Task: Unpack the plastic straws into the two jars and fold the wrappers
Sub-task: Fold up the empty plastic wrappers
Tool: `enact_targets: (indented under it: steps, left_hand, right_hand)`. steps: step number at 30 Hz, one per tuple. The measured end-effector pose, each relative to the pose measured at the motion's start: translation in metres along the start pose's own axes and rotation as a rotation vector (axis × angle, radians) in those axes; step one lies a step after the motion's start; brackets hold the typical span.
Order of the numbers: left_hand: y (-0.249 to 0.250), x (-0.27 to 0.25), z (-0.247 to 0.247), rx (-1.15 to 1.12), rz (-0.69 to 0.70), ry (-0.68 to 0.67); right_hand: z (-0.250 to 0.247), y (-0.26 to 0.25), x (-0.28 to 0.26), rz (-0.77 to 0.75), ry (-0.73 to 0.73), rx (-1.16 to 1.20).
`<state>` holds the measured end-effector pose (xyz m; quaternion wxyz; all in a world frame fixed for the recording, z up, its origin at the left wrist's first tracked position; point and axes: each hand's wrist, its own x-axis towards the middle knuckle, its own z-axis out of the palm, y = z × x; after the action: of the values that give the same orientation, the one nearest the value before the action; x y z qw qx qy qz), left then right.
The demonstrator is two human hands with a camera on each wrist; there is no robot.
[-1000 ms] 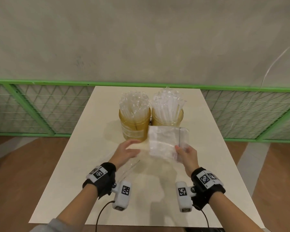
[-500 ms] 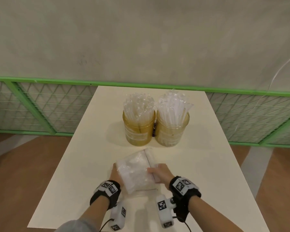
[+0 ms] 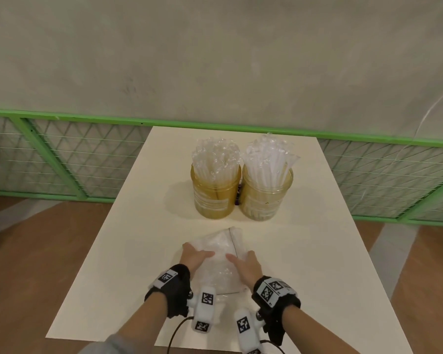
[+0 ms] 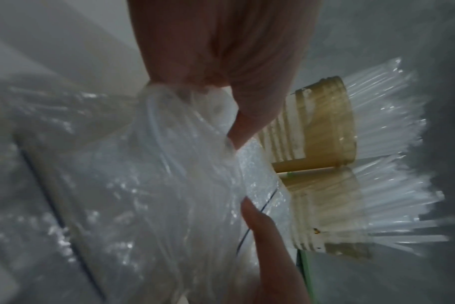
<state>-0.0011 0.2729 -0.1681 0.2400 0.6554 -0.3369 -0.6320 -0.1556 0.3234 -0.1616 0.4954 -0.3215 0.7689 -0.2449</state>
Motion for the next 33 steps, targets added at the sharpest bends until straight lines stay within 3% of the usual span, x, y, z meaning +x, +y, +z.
enact_targets:
  steps: [3,6,8,10,13,15,17,20,22,25,27,29,31,33]
  left_hand:
    - [0.020,-0.027,0.007,-0.112,0.118,-0.185]
    - [0.045,-0.050,0.014,-0.190,0.261,-0.400]
    - [0.052,-0.054,0.015,-0.279,0.259,-0.340]
    - [0.053,-0.058,0.019,-0.276,0.199,-0.254]
    - [0.050,-0.068,0.028,-0.104,0.075,-0.408]
    - [0.050,-0.072,0.029,-0.114,0.077,-0.503]
    - [0.052,-0.069,0.027,-0.128,0.167,-0.512]
    - [0.057,-0.073,0.029,-0.060,0.313,-0.446]
    - [0.056,-0.077,0.034,-0.051,0.363,-0.399]
    - [0.049,-0.081,0.037,-0.179,0.306,-0.415]
    - [0.049,-0.084,0.034,-0.262,0.210,-0.505]
    - [0.052,-0.085,0.032,-0.169,0.177,-0.563]
    - [0.055,-0.084,0.034,-0.036,0.216,-0.534]
    - [0.055,-0.082,0.039,-0.052,0.269,-0.505]
  right_hand:
    - [-0.024,-0.006,-0.003,-0.112,0.145,0.176]
    - [-0.047,-0.011,-0.008,-0.190,-0.049,0.395]
    - [-0.056,-0.015,-0.016,-0.232,-0.047,0.389]
    - [-0.061,-0.019,-0.022,-0.292,0.108,0.399]
    - [-0.061,-0.023,-0.027,-0.390,0.253,0.469]
    - [-0.061,-0.023,-0.030,-0.450,0.278,0.479]
    - [-0.066,-0.022,-0.034,-0.469,0.261,0.483]
    - [-0.068,-0.008,-0.034,-0.446,0.023,0.575]
    - [-0.066,-0.006,-0.038,-0.437,-0.025,0.608]
    - [-0.069,-0.007,-0.045,-0.465,0.053,0.548]
    - [-0.074,-0.008,-0.046,-0.522,0.109,0.506]
    - [-0.079,-0.007,-0.046,-0.596,0.167,0.495]
    - [-0.080,-0.006,-0.048,-0.651,0.218,0.498]
    - [-0.079,-0.008,-0.049,-0.672,0.269,0.478]
